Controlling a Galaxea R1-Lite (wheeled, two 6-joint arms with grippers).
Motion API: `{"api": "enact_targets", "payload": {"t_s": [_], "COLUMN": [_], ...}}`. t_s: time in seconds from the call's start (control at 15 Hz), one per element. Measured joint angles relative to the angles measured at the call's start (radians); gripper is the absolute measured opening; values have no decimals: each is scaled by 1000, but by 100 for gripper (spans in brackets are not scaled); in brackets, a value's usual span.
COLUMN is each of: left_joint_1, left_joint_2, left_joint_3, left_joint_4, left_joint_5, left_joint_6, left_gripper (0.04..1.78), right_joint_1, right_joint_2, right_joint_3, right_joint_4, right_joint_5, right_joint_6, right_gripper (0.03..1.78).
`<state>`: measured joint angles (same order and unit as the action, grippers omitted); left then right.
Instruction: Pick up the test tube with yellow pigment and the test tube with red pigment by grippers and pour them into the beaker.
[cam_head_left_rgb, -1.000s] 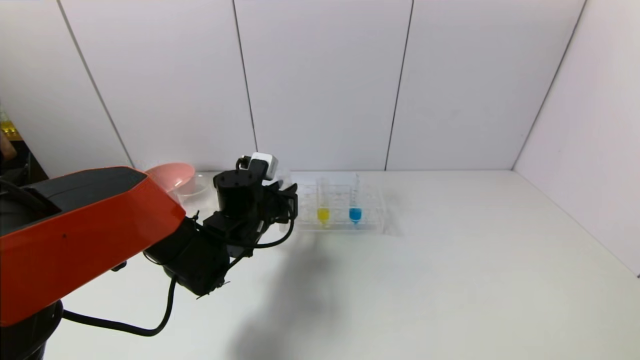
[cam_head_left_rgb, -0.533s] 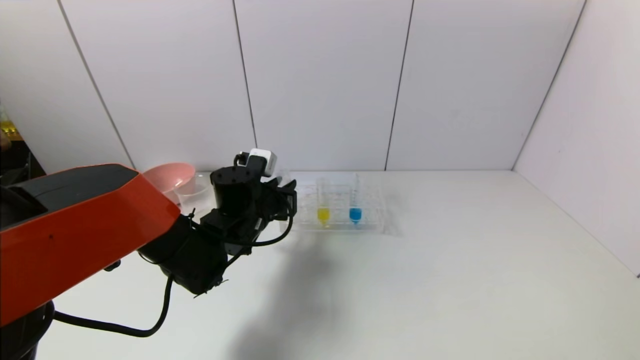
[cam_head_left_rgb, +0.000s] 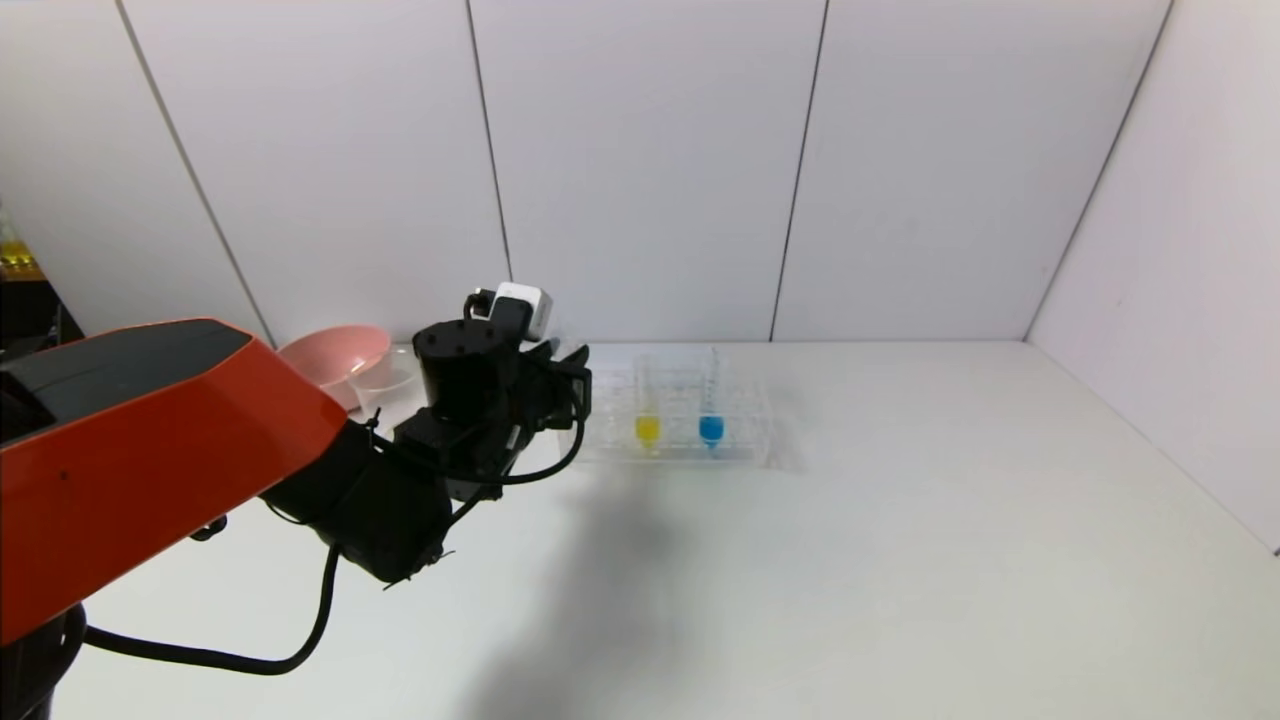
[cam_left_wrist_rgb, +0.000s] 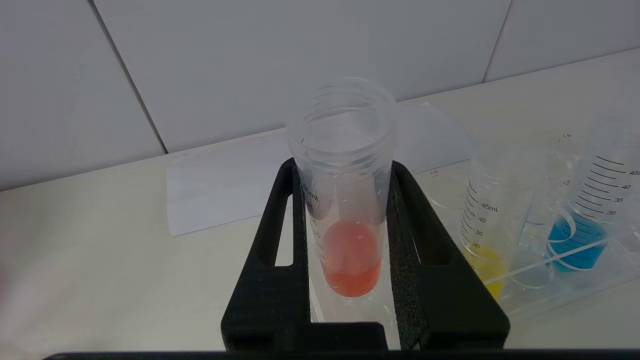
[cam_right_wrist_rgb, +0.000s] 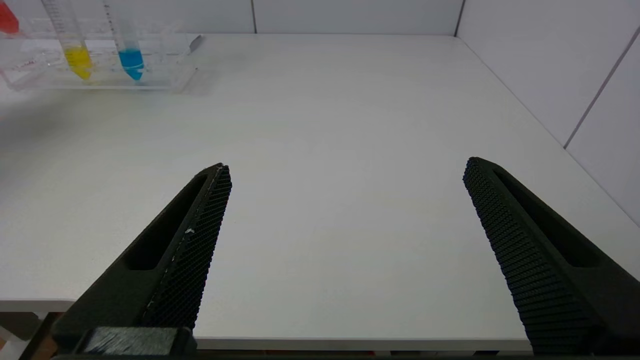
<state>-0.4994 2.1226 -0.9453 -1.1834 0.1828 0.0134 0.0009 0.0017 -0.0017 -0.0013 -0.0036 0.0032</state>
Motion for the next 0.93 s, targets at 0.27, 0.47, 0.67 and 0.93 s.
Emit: {"api": "enact_targets", "payload": {"t_s": [0.27, 0.47, 0.67, 0.93], "left_joint_1": [-1, -2, -2, 1], "left_joint_2": [-33, -64, -98, -154], "left_joint_3": [0, -5, -9, -11], "left_joint_4": [41, 70, 89, 168], "left_joint_5": [-1, -4, -8, -10], "left_joint_6": [20, 30, 31, 30], "left_gripper": [47, 47, 47, 47], "right_joint_1": [0, 0, 0, 0], "right_joint_2": [0, 0, 0, 0], "right_joint_3": [0, 0, 0, 0], "right_joint_4": [0, 0, 0, 0], "right_joint_5": [0, 0, 0, 0], "right_joint_6": [0, 0, 0, 0], "right_gripper": [170, 170, 170, 170]}}
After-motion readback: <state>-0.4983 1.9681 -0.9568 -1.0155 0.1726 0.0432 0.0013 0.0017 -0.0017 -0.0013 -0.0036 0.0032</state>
